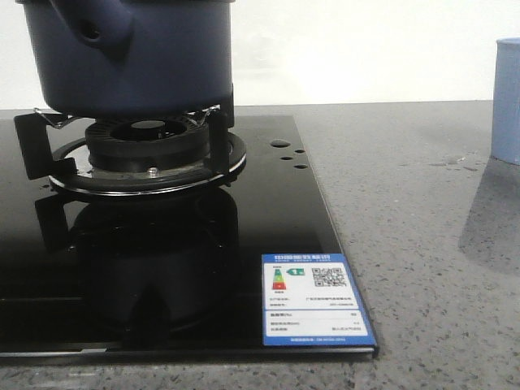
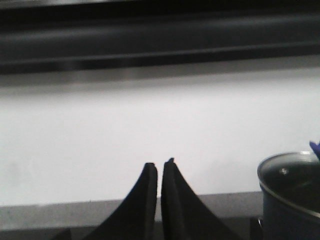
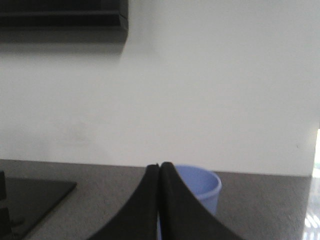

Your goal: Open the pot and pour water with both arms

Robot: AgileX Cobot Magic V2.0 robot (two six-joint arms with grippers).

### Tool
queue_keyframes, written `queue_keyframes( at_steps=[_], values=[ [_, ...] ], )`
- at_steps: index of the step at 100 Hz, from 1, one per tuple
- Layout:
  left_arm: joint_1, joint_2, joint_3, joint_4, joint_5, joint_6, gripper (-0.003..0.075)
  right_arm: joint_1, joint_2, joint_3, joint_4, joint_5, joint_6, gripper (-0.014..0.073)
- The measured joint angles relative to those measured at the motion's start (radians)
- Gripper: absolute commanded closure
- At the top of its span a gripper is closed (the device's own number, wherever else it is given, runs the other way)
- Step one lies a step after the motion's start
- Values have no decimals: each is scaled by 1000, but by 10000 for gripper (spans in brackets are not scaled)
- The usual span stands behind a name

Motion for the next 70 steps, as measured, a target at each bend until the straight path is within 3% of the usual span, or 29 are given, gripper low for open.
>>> queue_keyframes(
  at_steps=[14,24,70],
  values=[
    [0,-149,158,-81,2,0,736,2,-64,123,65,25,-53,653],
    [0,-211,223,-108,0,0,736,14,-77,125,78,35,-63,655],
    [0,-231,231,-120,-12,0,736,18,-79,125,80,41,-66,655]
  ],
)
